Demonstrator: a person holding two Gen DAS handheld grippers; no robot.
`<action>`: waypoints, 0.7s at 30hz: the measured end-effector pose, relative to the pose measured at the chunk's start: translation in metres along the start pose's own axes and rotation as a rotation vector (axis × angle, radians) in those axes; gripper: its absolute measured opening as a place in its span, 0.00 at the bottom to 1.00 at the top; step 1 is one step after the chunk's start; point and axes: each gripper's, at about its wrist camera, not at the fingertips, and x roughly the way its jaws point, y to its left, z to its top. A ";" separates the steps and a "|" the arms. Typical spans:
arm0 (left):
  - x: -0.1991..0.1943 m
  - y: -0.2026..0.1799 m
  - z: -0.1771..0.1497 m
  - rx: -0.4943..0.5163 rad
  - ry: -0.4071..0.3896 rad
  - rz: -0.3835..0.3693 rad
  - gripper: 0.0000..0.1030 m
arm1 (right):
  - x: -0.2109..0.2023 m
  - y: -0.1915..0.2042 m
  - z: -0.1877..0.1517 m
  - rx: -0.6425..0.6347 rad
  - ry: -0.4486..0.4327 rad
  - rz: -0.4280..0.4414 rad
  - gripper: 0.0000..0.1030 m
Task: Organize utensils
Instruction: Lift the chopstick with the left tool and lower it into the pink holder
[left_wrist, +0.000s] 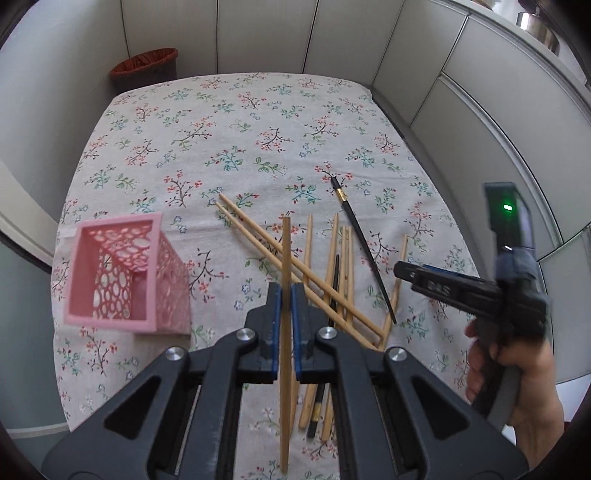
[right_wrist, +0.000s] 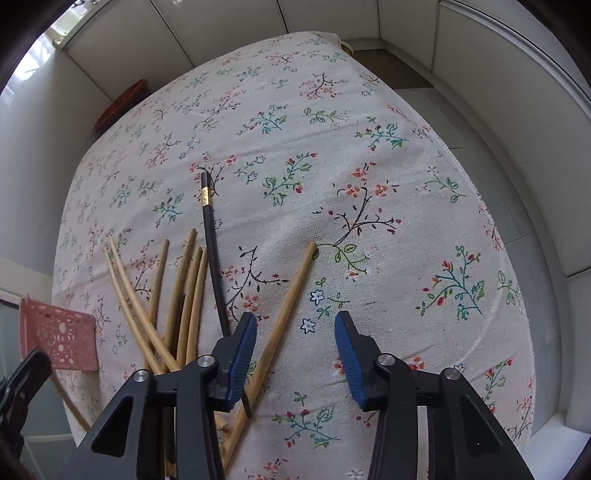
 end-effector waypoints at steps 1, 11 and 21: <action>-0.004 0.001 -0.002 -0.002 -0.009 0.002 0.06 | 0.002 0.002 0.000 -0.002 -0.006 -0.013 0.35; -0.041 0.016 -0.030 -0.036 -0.103 -0.008 0.06 | 0.002 0.008 -0.004 -0.042 -0.011 -0.003 0.06; -0.097 0.029 -0.047 0.011 -0.280 -0.012 0.06 | -0.082 0.010 -0.032 -0.079 -0.170 0.129 0.06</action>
